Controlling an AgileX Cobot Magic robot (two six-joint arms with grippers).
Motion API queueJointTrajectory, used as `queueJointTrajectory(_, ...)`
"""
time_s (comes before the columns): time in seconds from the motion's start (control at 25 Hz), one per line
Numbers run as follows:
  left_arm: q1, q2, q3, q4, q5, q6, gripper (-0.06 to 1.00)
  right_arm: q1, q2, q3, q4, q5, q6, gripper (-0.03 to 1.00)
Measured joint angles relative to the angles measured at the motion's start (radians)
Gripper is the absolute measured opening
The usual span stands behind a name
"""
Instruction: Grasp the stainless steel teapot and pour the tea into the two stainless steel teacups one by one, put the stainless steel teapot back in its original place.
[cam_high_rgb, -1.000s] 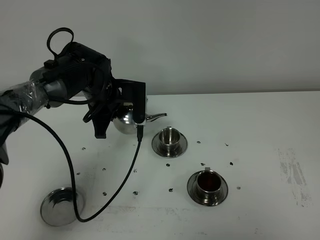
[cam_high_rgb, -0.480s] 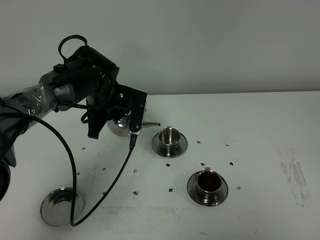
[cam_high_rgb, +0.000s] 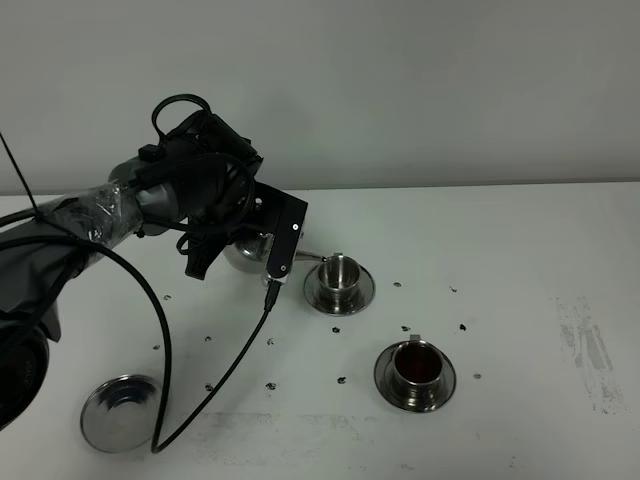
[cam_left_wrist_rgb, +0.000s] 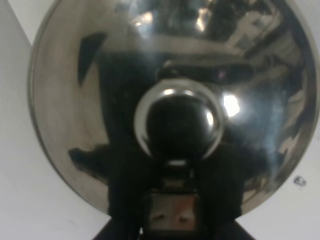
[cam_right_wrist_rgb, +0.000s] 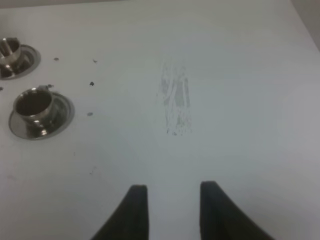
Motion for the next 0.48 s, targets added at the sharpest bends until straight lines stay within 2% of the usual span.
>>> queueJointTrajectory(0.48, -0.028, 0.001, 0.0, 0.119, -0.036, 0.0, 0.21, 0.0, 0.0, 0.0, 0.0, 0.0, 0.0, 0.24)
